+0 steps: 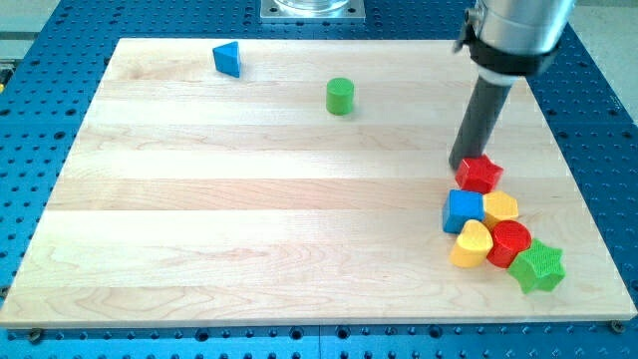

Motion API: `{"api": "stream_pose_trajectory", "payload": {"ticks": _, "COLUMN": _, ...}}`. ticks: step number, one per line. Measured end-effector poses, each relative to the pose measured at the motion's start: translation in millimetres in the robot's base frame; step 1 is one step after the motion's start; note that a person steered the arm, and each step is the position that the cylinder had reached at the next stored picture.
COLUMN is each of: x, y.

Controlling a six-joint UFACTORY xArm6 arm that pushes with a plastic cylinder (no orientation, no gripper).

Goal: Push the green circle into the group of the blocks

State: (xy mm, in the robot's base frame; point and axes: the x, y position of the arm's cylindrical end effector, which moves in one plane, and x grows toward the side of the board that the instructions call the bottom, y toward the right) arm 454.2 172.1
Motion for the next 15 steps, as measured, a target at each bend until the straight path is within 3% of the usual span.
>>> {"api": "stream_pose_trajectory", "payload": {"ticks": 3, "x": 37, "y": -52}}
{"api": "stream_pose_trajectory", "payload": {"ticks": 5, "x": 33, "y": -174}}
{"api": "stream_pose_trajectory", "payload": {"ticks": 6, "x": -18, "y": -250}}
{"api": "stream_pose_trajectory", "payload": {"ticks": 7, "x": -102, "y": -260}}
{"api": "stream_pose_trajectory", "payload": {"ticks": 8, "x": -158, "y": -214}}
{"api": "stream_pose_trajectory", "payload": {"ticks": 9, "x": -151, "y": -148}}
{"api": "stream_pose_trajectory", "payload": {"ticks": 11, "x": -22, "y": -113}}
{"api": "stream_pose_trajectory", "payload": {"ticks": 12, "x": -25, "y": -141}}
{"api": "stream_pose_trajectory", "payload": {"ticks": 14, "x": -34, "y": -83}}
{"api": "stream_pose_trajectory", "payload": {"ticks": 15, "x": -12, "y": -57}}
